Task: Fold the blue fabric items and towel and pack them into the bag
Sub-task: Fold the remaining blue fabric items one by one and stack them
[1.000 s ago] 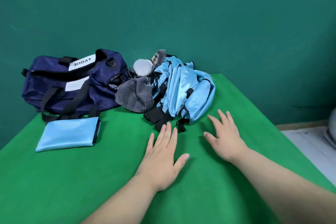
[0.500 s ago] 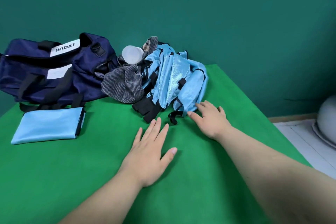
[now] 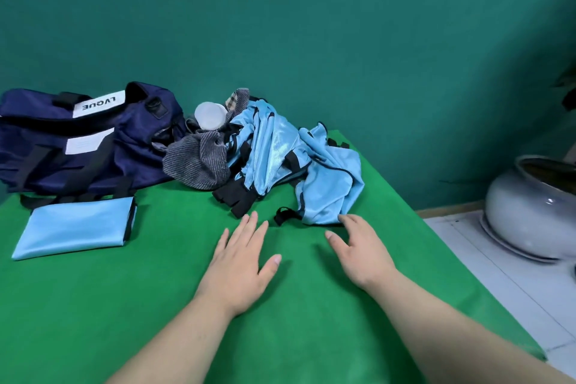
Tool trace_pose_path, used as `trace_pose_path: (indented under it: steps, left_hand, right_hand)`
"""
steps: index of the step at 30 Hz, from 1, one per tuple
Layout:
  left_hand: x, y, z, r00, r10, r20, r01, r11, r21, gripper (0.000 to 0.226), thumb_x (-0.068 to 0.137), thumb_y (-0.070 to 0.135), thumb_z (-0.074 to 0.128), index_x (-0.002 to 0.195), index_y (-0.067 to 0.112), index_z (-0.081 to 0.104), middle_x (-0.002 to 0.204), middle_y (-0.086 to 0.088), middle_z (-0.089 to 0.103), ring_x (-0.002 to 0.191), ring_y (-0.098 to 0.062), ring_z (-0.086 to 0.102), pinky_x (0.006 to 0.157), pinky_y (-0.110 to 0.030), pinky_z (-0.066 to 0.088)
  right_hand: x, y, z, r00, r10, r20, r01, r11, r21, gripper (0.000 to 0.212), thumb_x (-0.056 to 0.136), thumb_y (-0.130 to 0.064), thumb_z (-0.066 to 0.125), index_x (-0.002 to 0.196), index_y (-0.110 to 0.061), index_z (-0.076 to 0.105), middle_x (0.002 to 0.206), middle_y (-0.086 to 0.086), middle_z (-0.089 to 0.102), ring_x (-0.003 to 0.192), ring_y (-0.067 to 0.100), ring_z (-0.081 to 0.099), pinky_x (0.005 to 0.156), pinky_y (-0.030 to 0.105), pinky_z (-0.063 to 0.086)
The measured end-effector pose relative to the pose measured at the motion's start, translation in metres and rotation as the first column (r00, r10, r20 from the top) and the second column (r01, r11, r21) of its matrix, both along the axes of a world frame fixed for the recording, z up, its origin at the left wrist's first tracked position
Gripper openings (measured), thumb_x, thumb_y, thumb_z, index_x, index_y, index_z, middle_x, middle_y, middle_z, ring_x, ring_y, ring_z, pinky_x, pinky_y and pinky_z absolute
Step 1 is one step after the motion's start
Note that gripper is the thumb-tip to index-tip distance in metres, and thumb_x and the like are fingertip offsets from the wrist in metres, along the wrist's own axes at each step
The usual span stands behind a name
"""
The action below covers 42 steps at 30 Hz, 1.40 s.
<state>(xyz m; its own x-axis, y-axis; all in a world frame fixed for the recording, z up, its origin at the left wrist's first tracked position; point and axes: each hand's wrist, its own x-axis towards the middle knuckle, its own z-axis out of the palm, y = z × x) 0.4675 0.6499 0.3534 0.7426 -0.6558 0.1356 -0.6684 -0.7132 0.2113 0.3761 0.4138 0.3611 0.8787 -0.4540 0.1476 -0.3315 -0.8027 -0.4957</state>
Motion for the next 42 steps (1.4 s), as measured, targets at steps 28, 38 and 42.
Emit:
trace_pose_path:
  steps: [28, 38, 42]
  left_hand:
    - [-0.168, 0.114, -0.008, 0.985, 0.09, -0.148, -0.138, 0.927, -0.349, 0.09, 0.079, 0.087, 0.011, 0.153, 0.037, 0.024, 0.161, 0.021, 0.0, 0.149, 0.0, -0.001, 0.12, -0.026, 0.003]
    - [-0.178, 0.121, -0.009, 0.978, 0.072, -0.197, -0.141, 0.921, -0.363, 0.077, 0.083, 0.075, 0.022, 0.152, 0.04, 0.027, 0.162, 0.021, -0.01, 0.149, -0.002, -0.011, 0.121, -0.031, 0.002]
    - [-0.179, 0.118, -0.007, 0.991, 0.063, -0.118, -0.098, 0.943, -0.318, 0.073, 0.085, 0.07, 0.022, 0.151, 0.038, 0.03, 0.164, 0.016, -0.006, 0.149, -0.002, -0.013, 0.124, -0.039, 0.007]
  right_hand:
    - [-0.17, 0.152, -0.007, 0.929, 0.367, -0.043, -0.369, 0.928, -0.046, 0.085, 0.081, -0.066, 0.025, 0.153, -0.022, 0.034, 0.151, -0.011, 0.033, 0.144, 0.007, 0.019, 0.123, 0.03, -0.002]
    - [-0.171, 0.139, 0.0, 0.96, 0.168, 0.223, -0.192, 0.977, 0.09, 0.046, 0.085, -0.047, 0.049, 0.121, -0.025, 0.067, 0.107, -0.016, 0.049, 0.11, 0.004, 0.042, 0.103, 0.024, 0.035]
    - [-0.17, 0.13, 0.001, 0.958, 0.087, 0.274, -0.113, 0.99, 0.081, 0.043, 0.083, -0.039, 0.052, 0.119, -0.024, 0.068, 0.115, -0.013, 0.047, 0.116, -0.002, 0.034, 0.105, 0.02, 0.028]
